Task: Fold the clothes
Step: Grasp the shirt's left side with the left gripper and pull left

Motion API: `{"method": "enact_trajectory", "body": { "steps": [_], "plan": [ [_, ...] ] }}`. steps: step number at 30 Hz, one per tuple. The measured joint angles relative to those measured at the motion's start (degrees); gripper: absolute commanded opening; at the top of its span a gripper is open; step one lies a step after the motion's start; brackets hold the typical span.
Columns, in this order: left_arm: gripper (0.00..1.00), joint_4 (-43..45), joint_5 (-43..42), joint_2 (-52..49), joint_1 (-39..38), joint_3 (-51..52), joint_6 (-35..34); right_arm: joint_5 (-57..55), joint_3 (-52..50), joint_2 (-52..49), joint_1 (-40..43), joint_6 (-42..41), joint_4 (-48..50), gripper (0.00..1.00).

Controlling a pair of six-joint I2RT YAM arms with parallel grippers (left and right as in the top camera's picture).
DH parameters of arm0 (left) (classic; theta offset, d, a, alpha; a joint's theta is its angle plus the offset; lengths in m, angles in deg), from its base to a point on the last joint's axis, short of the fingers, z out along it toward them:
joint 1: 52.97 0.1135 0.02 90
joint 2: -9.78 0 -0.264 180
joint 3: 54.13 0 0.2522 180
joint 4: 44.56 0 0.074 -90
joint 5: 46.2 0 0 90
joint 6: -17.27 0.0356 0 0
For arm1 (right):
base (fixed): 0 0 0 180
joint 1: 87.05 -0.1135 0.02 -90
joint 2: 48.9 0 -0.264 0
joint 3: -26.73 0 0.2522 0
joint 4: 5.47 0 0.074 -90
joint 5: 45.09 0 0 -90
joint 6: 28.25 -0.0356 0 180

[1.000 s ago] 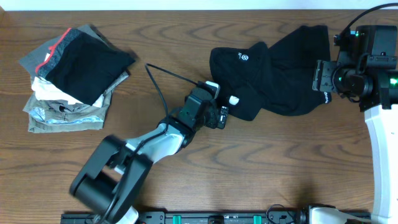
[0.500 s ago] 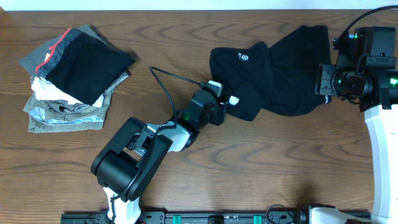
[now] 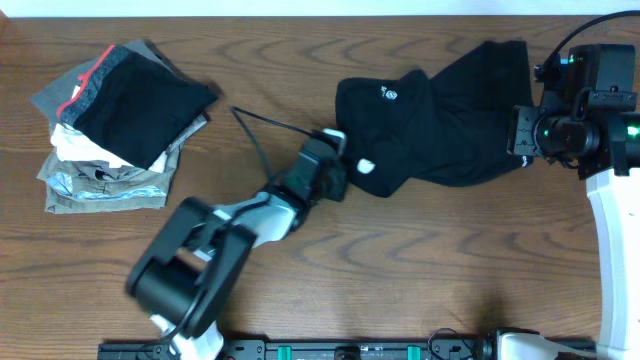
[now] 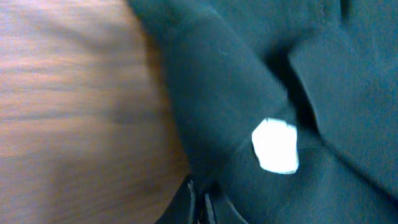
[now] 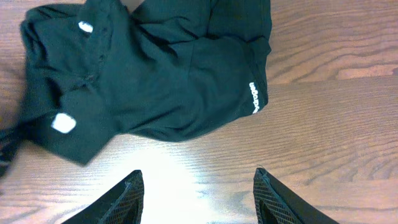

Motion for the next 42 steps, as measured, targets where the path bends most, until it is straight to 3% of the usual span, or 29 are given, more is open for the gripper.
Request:
{"method": "enact_trajectory", "body": {
  "steps": [6,7,8,9,10,17,26,34,42],
  "plan": [
    [0.06,-9.6,2.9,14.8,11.8,0.0,1.6,-0.3,0.0,0.0,0.0,0.0,0.0,0.56],
    [0.19,-9.8,3.3,16.8,14.3,0.0,2.1,-0.3,0.0,0.0,0.0,0.0,0.0,0.56],
    [0.59,-9.9,3.7,18.6,16.7,0.0,2.8,-0.3,0.0,0.0,0.0,0.0,0.0,0.56],
    [0.81,-10.0,4.2,19.9,18.6,0.0,3.0,-0.4,0.0,0.0,0.0,0.0,0.0,0.56],
    [0.96,-10.5,4.6,21.1,20.7,-0.1,3.0,-0.4,0.0,0.0,0.0,0.0,0.0,0.56],
    [0.98,-23.8,-1.0,22.7,23.5,-0.2,2.3,-0.4,0.0,0.0,0.0,0.0,-0.5,0.57],
    [0.98,-29.0,-8.2,22.5,12.9,-0.2,-0.6,-0.4,0.0,0.0,0.0,0.0,-0.8,0.58],
    [0.99,-15.1,-9.4,16.5,-1.6,-0.3,-2.4,-0.4,0.0,0.0,0.0,0.0,-1.2,0.58],
    [0.99,0.0,-7.1,5.1,-8.0,-0.4,-5.1,-0.4,0.0,0.0,0.0,0.0,-1.9,0.58]
  ]
}}
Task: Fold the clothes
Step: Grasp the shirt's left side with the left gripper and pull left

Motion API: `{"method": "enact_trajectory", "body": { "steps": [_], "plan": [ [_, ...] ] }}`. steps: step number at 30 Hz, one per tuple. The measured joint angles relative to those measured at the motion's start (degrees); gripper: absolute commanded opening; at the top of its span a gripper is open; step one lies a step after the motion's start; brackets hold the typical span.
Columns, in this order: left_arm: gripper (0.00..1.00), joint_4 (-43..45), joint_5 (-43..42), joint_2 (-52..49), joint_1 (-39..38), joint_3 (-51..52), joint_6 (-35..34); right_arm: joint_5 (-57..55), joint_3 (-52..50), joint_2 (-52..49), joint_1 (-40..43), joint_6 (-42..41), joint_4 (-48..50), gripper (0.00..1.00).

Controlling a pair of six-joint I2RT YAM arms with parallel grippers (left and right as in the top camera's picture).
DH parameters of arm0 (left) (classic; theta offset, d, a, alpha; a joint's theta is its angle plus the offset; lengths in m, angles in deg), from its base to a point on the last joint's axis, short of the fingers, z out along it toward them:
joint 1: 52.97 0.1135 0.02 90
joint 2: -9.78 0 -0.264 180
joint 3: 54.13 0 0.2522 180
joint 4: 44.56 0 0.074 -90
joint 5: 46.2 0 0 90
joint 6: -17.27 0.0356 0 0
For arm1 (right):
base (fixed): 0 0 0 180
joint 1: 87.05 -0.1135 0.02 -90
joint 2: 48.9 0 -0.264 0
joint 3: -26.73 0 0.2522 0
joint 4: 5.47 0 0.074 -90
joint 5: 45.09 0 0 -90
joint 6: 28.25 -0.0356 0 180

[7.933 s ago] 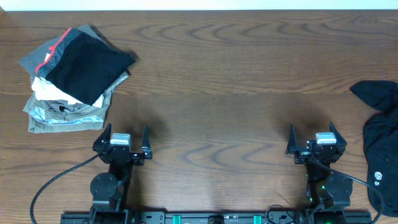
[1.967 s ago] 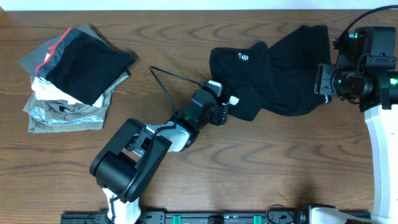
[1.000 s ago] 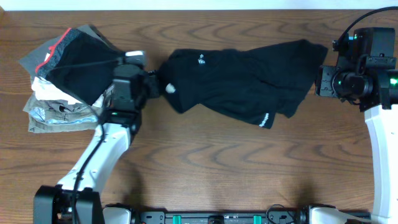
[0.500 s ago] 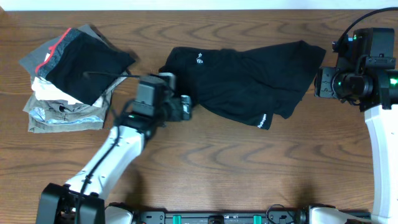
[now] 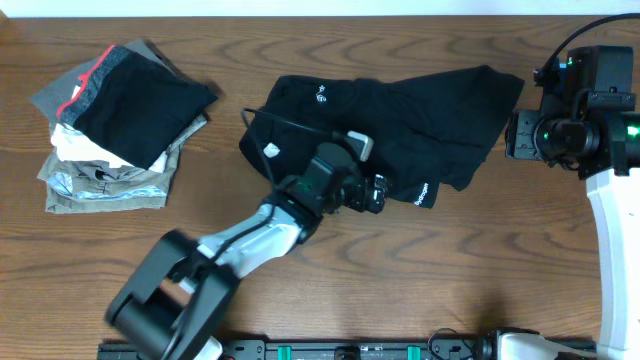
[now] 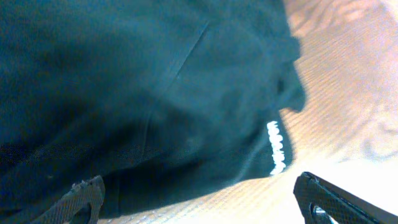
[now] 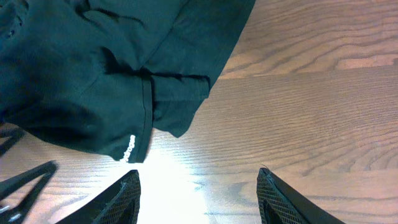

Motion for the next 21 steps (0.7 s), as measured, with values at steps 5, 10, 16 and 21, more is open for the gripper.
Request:
{"method": "enact_trajectory", "body": {
  "steps": [5,10,16,21],
  "plan": [
    [0.99,1.7,2.3,-6.9,-0.3,-0.6,0.4,0.0,0.0,0.0,0.0,0.0,-0.1,0.58],
    [0.81,1.9,3.1,-10.1,-0.3,-4.3,0.5,0.0,0.0,0.0,0.0,0.0,-0.2,0.58],
    [0.15,-0.7,4.3,-11.1,-0.2,-5.1,0.6,0.0,0.0,0.0,0.0,0.0,-0.5,0.58],
    [0.05,-8.2,4.1,-10.5,-0.1,-6.8,0.9,0.0,0.0,0.0,0.0,0.0,-0.5,0.59]
  ]
}}
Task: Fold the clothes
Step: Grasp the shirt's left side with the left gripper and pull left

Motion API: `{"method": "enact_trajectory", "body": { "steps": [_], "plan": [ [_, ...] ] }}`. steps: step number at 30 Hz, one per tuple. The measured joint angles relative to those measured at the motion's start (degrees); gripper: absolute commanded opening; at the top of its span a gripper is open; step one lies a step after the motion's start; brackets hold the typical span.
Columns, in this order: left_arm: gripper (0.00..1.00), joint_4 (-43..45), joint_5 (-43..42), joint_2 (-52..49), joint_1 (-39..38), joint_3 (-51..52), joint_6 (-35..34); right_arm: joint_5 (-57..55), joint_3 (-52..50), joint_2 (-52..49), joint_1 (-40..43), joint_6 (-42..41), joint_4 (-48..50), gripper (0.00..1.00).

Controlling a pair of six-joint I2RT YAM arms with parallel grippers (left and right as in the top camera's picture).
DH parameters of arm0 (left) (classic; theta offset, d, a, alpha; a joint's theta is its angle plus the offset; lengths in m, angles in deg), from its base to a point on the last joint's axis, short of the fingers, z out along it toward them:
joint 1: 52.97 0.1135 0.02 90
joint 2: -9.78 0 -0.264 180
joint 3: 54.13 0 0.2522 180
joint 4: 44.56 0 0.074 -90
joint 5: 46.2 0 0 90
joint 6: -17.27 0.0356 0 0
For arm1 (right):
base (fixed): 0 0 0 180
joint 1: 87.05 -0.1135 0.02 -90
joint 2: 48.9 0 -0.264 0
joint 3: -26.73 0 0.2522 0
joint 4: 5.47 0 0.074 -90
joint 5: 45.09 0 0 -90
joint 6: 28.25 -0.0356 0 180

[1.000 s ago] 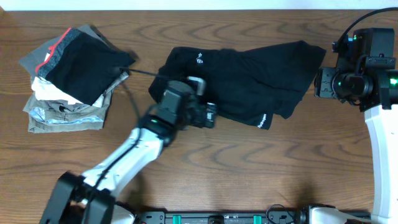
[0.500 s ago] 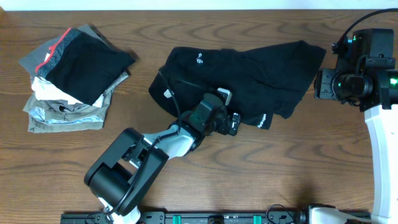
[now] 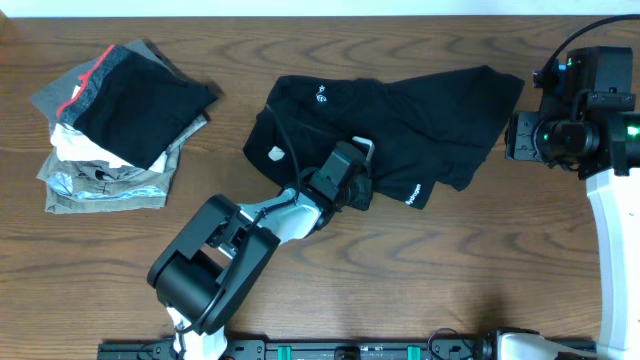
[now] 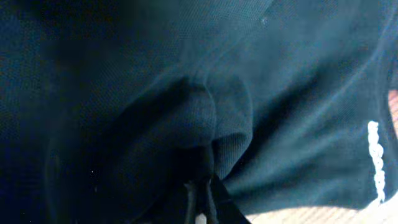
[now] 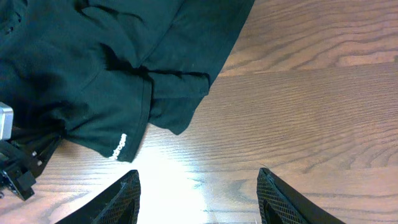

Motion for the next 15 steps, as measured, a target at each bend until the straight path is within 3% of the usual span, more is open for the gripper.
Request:
{"method": "enact_trajectory", "body": {
  "steps": [7,13,14,15],
  "plan": [
    [0.06,-20.6,-0.7,8.2,2.9,0.6,0.0,0.0,0.0,0.0,0.0,0.0,0.0,0.62],
    [0.06,-35.3,-0.2,23.8,13.9,1.9,-0.1,0.0,0.0,-1.1,0.0,0.0,-0.4,0.63],
    [0.08,-37.0,0.1,25.9,15.6,1.9,-0.1,0.0,0.0,-1.7,0.0,0.0,-0.5,0.63],
    [0.22,-38.8,0.4,28.1,17.5,1.9,0.0,0.0,0.0,-2.4,0.0,0.0,-0.6,0.63]
  ]
}}
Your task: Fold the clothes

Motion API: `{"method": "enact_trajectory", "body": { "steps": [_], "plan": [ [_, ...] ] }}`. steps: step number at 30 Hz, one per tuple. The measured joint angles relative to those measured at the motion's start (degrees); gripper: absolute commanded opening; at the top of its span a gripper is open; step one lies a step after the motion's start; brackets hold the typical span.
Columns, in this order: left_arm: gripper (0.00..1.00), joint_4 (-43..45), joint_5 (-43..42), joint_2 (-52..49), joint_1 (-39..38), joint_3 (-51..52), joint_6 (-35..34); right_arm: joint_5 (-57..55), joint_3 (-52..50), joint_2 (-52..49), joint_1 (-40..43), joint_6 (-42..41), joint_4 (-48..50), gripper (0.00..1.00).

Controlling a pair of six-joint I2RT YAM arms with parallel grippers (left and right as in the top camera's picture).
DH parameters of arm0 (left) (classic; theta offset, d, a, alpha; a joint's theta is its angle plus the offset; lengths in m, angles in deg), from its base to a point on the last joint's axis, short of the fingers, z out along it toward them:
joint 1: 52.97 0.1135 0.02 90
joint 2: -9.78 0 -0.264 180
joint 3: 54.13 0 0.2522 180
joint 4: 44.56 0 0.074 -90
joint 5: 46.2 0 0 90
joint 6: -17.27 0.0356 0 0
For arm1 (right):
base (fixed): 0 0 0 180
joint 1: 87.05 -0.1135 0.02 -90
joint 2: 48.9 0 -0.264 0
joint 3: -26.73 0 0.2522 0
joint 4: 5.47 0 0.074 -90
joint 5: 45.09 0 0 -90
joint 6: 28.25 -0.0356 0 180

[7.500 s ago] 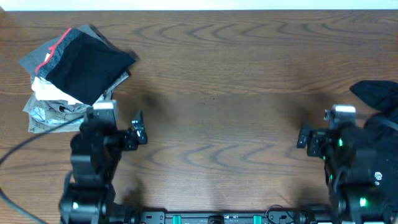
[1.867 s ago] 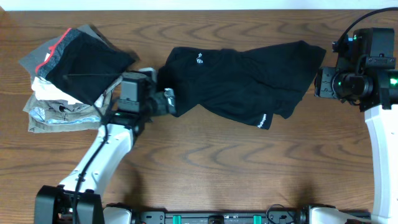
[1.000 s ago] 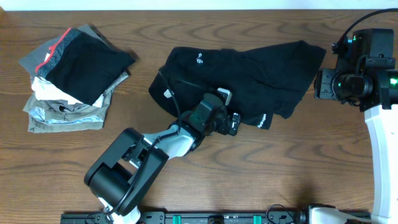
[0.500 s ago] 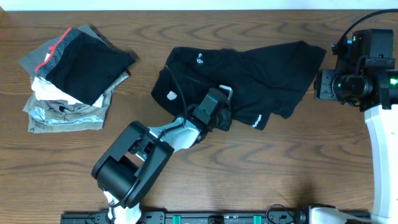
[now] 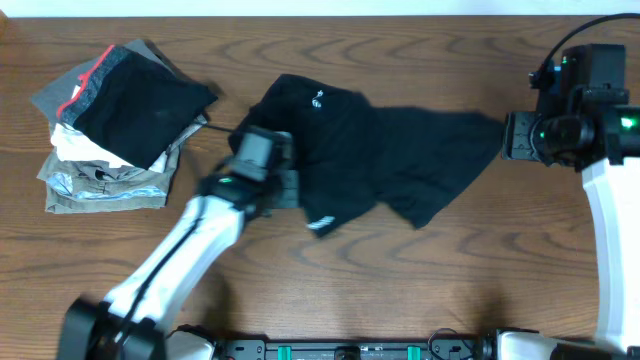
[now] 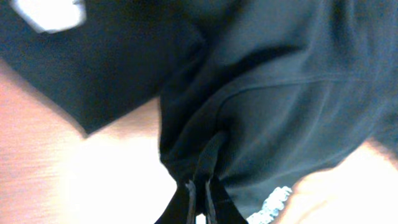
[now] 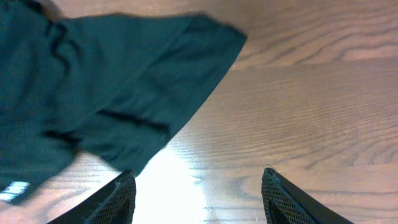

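A black garment (image 5: 400,150) lies crumpled across the middle of the table, with a small white logo (image 5: 316,97) near its far edge and white lettering (image 5: 320,222) on its near hem. My left gripper (image 5: 290,190) is shut on a pinched fold of that fabric near the front left; the left wrist view shows the gripper (image 6: 199,190) closed on black cloth (image 6: 280,81) beside the lettering (image 6: 270,202). My right gripper (image 5: 508,135) is open over bare wood, just right of the garment's right corner (image 7: 205,37), its fingers (image 7: 118,196) holding nothing.
A stack of folded clothes (image 5: 115,125) with a black piece on top sits at the far left. The wooden table (image 5: 450,280) extends in front of and to the right of the garment. The right arm's base stands at the right edge.
My left gripper, still shut on the fabric, is now further left, and the lettered hem has shifted left with it. The garment's right corner is drawn in. The right gripper stays open in place.
At first the garment was bunched at the right centre with my left gripper on its left edge. Then it lay spread leftward and the left gripper was open at the near hem. Later that gripper was shut on a fold there, and now holds it further left.
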Motion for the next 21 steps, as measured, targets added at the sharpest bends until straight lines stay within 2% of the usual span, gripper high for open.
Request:
{"method": "enact_trajectory", "body": {
  "steps": [1,2,7,11,17,21],
  "plan": [
    [0.36,-1.6,0.3,1.6,1.7,0.0,0.0,0.0,0.0,-0.7,0.0,0.0,0.0,0.63],
    [0.39,-3.0,0.7,2.7,3.3,0.0,0.1,0.1,0.0,-1.7,0.0,0.0,0.0,0.63],
    [0.45,-6.4,1.3,3.2,6.7,0.0,-0.2,0.5,0.0,-5.9,0.0,0.0,-0.1,0.63],
    [0.5,-6.5,0.2,3.1,6.4,0.0,-0.4,0.6,0.0,-8.7,0.0,0.0,-0.7,0.62],
    [0.63,-6.7,-2.0,0.9,5.3,0.3,-0.6,0.7,0.0,-10.7,0.0,0.0,-0.8,0.62],
    [0.64,-6.7,-2.4,-2.7,4.0,0.9,-1.1,0.7,0.0,-10.7,0.0,0.0,-0.9,0.63]
  ]
}}
